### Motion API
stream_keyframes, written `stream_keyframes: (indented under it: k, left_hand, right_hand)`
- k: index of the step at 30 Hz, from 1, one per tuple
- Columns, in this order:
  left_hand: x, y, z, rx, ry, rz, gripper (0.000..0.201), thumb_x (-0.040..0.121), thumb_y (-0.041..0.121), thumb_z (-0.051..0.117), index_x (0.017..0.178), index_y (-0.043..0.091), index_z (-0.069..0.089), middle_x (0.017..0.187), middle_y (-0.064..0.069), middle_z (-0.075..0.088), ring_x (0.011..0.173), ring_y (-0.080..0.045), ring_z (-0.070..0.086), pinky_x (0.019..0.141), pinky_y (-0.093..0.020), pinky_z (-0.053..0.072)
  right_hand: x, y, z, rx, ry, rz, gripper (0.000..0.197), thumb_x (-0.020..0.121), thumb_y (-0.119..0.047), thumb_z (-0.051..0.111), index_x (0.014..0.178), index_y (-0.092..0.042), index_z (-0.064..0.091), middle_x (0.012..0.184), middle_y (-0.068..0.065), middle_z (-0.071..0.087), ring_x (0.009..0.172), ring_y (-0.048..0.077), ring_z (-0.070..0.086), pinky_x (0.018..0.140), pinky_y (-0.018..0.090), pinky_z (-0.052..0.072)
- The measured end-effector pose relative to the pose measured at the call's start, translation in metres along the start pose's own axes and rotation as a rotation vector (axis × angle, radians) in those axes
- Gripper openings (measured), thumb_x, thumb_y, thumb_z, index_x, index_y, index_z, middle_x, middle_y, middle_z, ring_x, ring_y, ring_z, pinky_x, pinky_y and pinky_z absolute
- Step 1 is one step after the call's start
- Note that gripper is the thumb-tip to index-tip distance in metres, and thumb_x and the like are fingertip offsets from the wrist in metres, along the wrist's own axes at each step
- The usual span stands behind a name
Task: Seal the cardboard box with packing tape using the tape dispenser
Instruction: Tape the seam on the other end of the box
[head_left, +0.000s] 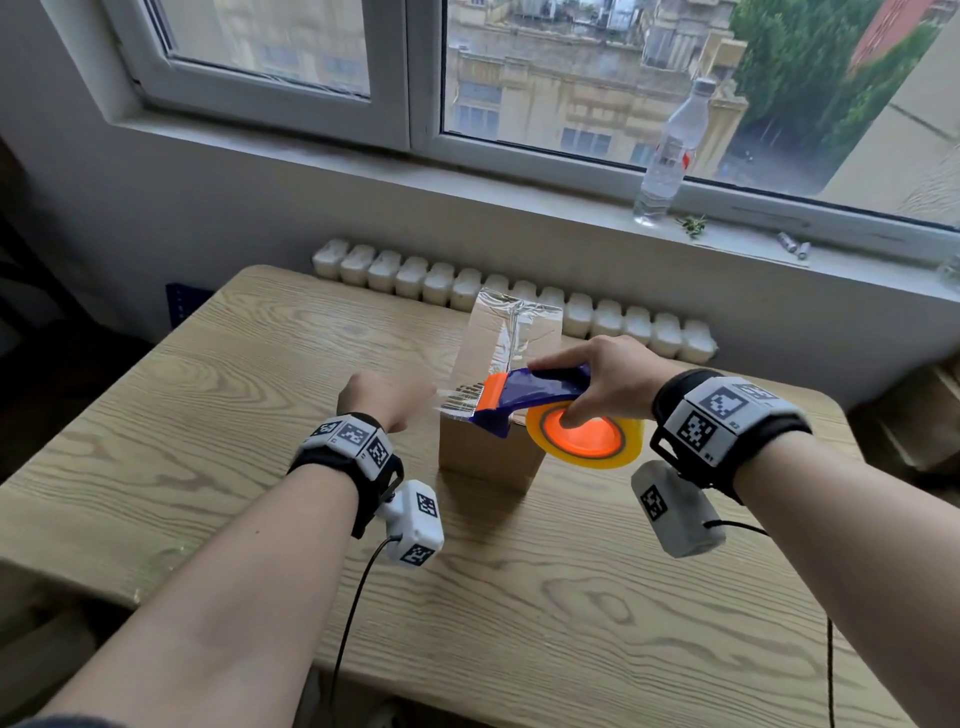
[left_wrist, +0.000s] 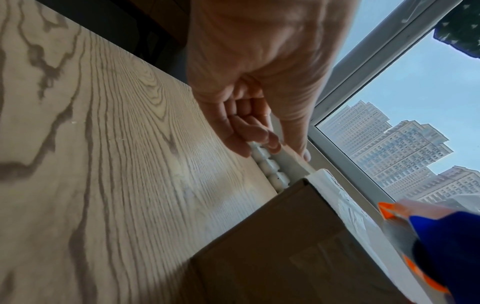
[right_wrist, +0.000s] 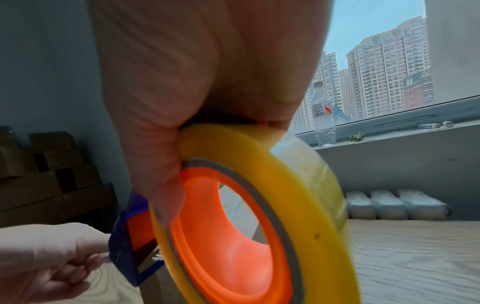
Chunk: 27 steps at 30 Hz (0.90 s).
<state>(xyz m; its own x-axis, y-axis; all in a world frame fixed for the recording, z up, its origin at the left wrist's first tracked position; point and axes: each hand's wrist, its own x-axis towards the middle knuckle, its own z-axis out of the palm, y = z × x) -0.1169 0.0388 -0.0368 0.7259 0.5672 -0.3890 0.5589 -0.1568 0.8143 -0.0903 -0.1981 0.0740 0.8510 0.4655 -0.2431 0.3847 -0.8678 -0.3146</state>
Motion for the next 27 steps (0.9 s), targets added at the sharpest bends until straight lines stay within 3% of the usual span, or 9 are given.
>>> stream_keyframes:
  k: [4, 9, 13, 16, 21, 24, 27]
  left_hand:
    - [0.002, -0.004, 0.003, 0.037, -0.019, 0.010, 0.038, 0.071, 0.038, 0.082, 0.060, 0.005, 0.064, 0.063, -0.007, 0.064, 0.049, -0.017, 0.055, 0.071, -0.031, 0.059]
    - [0.007, -0.011, 0.007, 0.036, -0.039, -0.006, 0.039, 0.072, 0.040, 0.080, 0.064, 0.004, 0.065, 0.069, -0.008, 0.066, 0.056, -0.018, 0.058, 0.071, -0.032, 0.060]
    - [0.005, -0.016, 0.014, 0.068, -0.154, -0.034, 0.040, 0.080, 0.044, 0.071, 0.072, 0.006, 0.063, 0.074, -0.005, 0.063, 0.063, -0.016, 0.057, 0.064, -0.030, 0.054]
    - [0.003, -0.013, 0.022, 0.094, -0.251, -0.088, 0.041, 0.089, 0.047, 0.058, 0.080, 0.007, 0.061, 0.086, -0.006, 0.061, 0.073, -0.018, 0.058, 0.068, -0.031, 0.052]
    - [-0.001, -0.015, 0.025, 0.199, -0.388, -0.182, 0.045, 0.094, 0.054, 0.042, 0.090, 0.010, 0.050, 0.077, -0.005, 0.054, 0.063, -0.014, 0.052, 0.061, -0.031, 0.047]
    - [0.005, -0.020, 0.028, 0.196, -0.238, -0.091, 0.046, 0.094, 0.043, 0.049, 0.100, 0.000, 0.062, 0.086, -0.010, 0.064, 0.074, -0.022, 0.061, 0.077, -0.035, 0.055]
    - [0.006, -0.004, 0.027, 0.124, -0.137, 0.084, 0.035, 0.090, 0.037, 0.059, 0.088, 0.005, 0.072, 0.074, -0.003, 0.069, 0.075, -0.019, 0.066, 0.077, -0.032, 0.058]
  right_hand:
    - [0.004, 0.000, -0.002, 0.006, -0.036, 0.001, 0.069, 0.066, -0.021, 0.080, 0.126, -0.045, 0.057, 0.100, -0.014, 0.062, 0.089, 0.010, 0.055, 0.076, 0.021, 0.042]
    - [0.009, -0.003, -0.004, -0.022, -0.061, -0.005, 0.066, 0.067, -0.019, 0.079, 0.125, -0.043, 0.058, 0.103, -0.015, 0.062, 0.090, 0.009, 0.053, 0.078, 0.022, 0.043]
    - [0.014, -0.006, -0.004, -0.047, -0.071, 0.005, 0.064, 0.066, -0.018, 0.076, 0.123, -0.043, 0.060, 0.098, -0.016, 0.060, 0.090, 0.010, 0.055, 0.078, 0.025, 0.048]
    - [0.018, -0.011, -0.003, -0.087, -0.090, -0.004, 0.065, 0.066, -0.019, 0.074, 0.124, -0.042, 0.060, 0.102, -0.012, 0.062, 0.093, 0.013, 0.057, 0.083, 0.031, 0.053]
    - [0.019, -0.012, -0.003, -0.101, -0.088, 0.006, 0.064, 0.066, -0.019, 0.074, 0.124, -0.043, 0.060, 0.100, -0.011, 0.061, 0.094, 0.014, 0.057, 0.083, 0.033, 0.054]
    - [0.020, -0.011, -0.003, -0.094, -0.083, 0.004, 0.064, 0.065, -0.019, 0.074, 0.123, -0.043, 0.060, 0.100, -0.012, 0.062, 0.091, 0.013, 0.058, 0.081, 0.031, 0.054]
    - [0.023, -0.011, -0.003, -0.093, -0.093, 0.009, 0.064, 0.065, -0.020, 0.074, 0.123, -0.044, 0.060, 0.098, -0.012, 0.062, 0.089, 0.013, 0.058, 0.076, 0.028, 0.053]
